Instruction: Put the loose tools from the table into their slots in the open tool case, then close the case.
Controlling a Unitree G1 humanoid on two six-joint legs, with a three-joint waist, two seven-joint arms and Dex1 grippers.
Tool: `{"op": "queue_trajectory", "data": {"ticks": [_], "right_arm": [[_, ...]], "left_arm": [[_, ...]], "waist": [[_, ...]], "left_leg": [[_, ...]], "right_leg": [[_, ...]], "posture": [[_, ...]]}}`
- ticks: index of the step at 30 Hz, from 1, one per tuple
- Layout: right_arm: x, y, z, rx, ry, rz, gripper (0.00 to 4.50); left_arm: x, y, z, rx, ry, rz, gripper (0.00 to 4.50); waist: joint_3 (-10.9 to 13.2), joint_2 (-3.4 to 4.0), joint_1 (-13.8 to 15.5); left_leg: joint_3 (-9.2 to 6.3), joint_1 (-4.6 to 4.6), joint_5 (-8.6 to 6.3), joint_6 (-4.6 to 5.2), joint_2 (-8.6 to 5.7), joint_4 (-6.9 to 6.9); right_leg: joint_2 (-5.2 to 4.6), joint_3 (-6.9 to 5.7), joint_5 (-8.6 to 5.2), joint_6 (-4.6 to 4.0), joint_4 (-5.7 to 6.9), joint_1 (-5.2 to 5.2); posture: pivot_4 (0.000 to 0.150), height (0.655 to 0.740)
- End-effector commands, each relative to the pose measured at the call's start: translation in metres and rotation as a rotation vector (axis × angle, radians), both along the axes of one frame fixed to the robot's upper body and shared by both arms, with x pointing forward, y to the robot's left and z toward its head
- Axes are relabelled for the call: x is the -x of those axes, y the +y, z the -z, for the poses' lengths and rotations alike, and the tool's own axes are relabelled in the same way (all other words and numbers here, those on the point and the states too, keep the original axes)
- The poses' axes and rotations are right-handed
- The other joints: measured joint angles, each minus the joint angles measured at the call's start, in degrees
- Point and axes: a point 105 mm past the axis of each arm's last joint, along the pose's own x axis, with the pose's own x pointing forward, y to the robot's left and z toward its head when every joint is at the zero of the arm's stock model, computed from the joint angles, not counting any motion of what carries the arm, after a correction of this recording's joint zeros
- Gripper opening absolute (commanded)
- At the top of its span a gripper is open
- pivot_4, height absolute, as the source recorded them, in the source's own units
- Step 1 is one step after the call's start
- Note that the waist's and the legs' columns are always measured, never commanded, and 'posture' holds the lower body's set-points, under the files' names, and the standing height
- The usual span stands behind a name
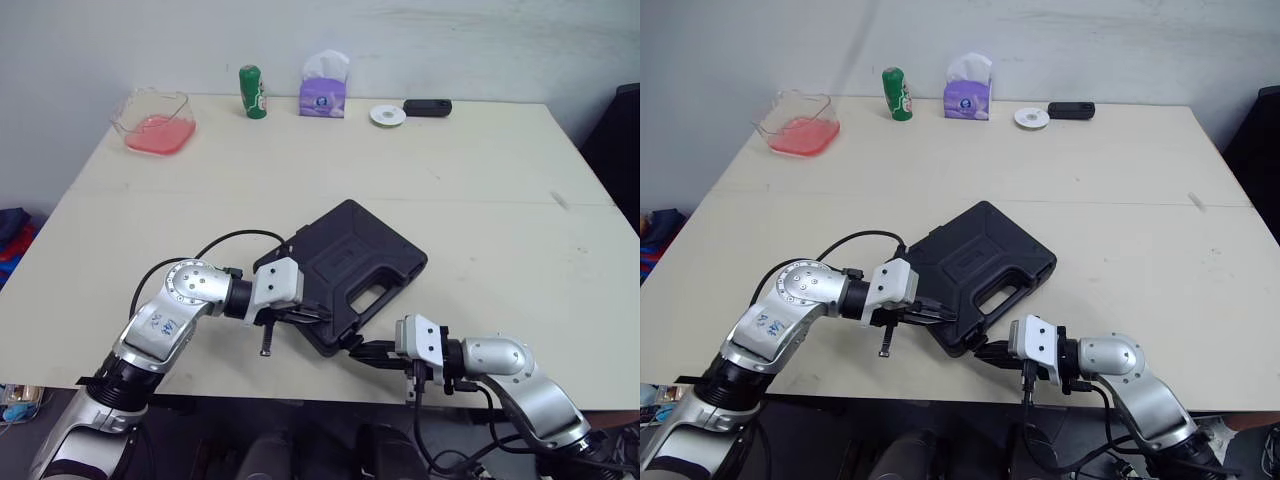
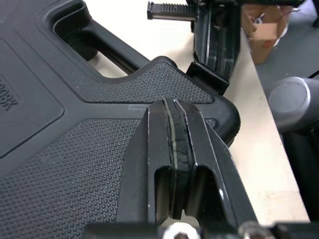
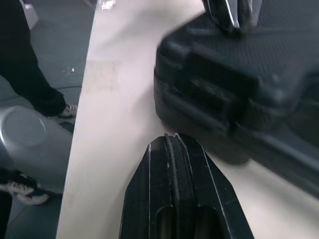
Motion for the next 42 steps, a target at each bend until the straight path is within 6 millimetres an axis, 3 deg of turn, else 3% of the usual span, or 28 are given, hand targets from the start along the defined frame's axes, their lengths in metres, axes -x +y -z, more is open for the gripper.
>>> {"op": "queue_trajectory", "data": {"ticks": [1, 4, 12, 27, 30, 33, 35, 38, 41, 42], "right_arm": [[0.000, 0.006, -0.010, -0.025, -0.049, -0.022, 0.07], [-0.005, 0.008, -0.014, -0.038, -0.071, -0.011, 0.07], [-0.012, 0.009, -0.029, -0.063, -0.092, -0.021, 0.07], [-0.009, 0.018, -0.034, -0.088, -0.041, -0.056, 0.07], [-0.005, 0.005, -0.031, -0.062, 0.003, -0.038, 0.07], [-0.008, -0.016, -0.038, -0.060, 0.000, 0.007, 0.07], [-0.011, -0.035, -0.058, -0.097, -0.023, 0.064, 0.07], [-0.007, -0.053, -0.065, -0.046, -0.022, 0.089, 0.07], [-0.018, -0.096, -0.081, 0.017, -0.062, 0.237, 0.07], [-0.021, -0.105, -0.085, 0.031, -0.077, 0.268, 0.65]], "left_arm": [[0.001, 0.014, 0.051, -0.147, 0.137, -0.102, 0.00], [0.002, 0.013, 0.054, -0.154, 0.138, -0.103, 0.00], [0.008, 0.013, 0.061, -0.163, 0.162, -0.101, 0.00], [0.016, 0.020, 0.068, -0.161, 0.191, -0.113, 0.00], [0.013, 0.010, 0.042, -0.002, 0.120, -0.125, 0.00], [0.005, 0.016, 0.009, 0.133, -0.015, -0.147, 0.00], [0.008, 0.031, -0.021, 0.249, -0.090, -0.154, 0.00], [0.013, 0.052, -0.035, 0.290, -0.131, -0.189, 0.00], [0.005, 0.094, -0.053, 0.350, -0.120, -0.422, 0.00], [0.004, 0.101, -0.057, 0.365, -0.123, -0.468, 0.64]], "waist": [[0.0, 0.04, 0.0], [-0.1, 0.06, 0.0], [-0.1, 0.10, -0.2], [-0.2, 0.28, -0.9], [-0.3, 0.40, -1.3], [-0.2, 0.37, -1.2], [0.1, 0.38, -1.3], [0.5, 0.38, -1.3], [0.6, 0.43, -1.2], [0.7, 0.45, -1.1]], "left_leg": [[-0.01, 0.09, -0.02, -0.01, 0.00, -0.04], [0.01, 0.56, -0.08, -0.04, 0.01, -0.37], [0.04, 0.70, -0.03, -0.11, 0.03, -0.66], [0.04, 0.74, -0.06, -0.17, 0.12, -0.75], [0.04, 0.73, -0.07, -0.19, 0.14, -0.84], [0.02, 0.60, -0.09, -0.17, 0.14, -0.89], [0.02, 0.50, -0.11, -0.15, 0.13, -0.89], [0.00, 0.17, -0.10, -0.14, 0.14, -0.86], [-0.05, -0.46, 0.02, -0.16, 0.13, -0.78], [-0.04, -0.47, 0.03, -0.14, 0.13, -0.77]], "right_leg": [[-0.01, 0.00, 0.00, 0.00, -0.04, 0.09], [-0.02, 0.02, -0.01, -0.01, -0.26, 0.48], [-0.01, 0.03, -0.04, -0.08, -0.28, 0.44], [0.01, 0.02, -0.09, -0.17, -0.29, 0.42], [0.02, 0.02, -0.10, -0.19, -0.33, 0.39], [0.01, -0.03, -0.10, -0.19, -0.47, 0.32], [0.02, -0.05, -0.10, -0.19, -0.55, 0.27], [0.02, -0.09, -0.09, -0.17, -0.56, -0.03], [0.04, -0.21, -0.09, -0.17, -0.49, -0.61], [0.06, -0.23, -0.09, -0.17, -0.49, -0.59]], "posture": [[0.150, 0.7400], [0.150, 0.7400], [0.150, 0.7400], [0.150, 0.7400], [0.150, 0.7400], [0.150, 0.7400], [0.150, 0.7400], [0.150, 0.7400], [0.150, 0.7400], [0.150, 0.7400]]}}
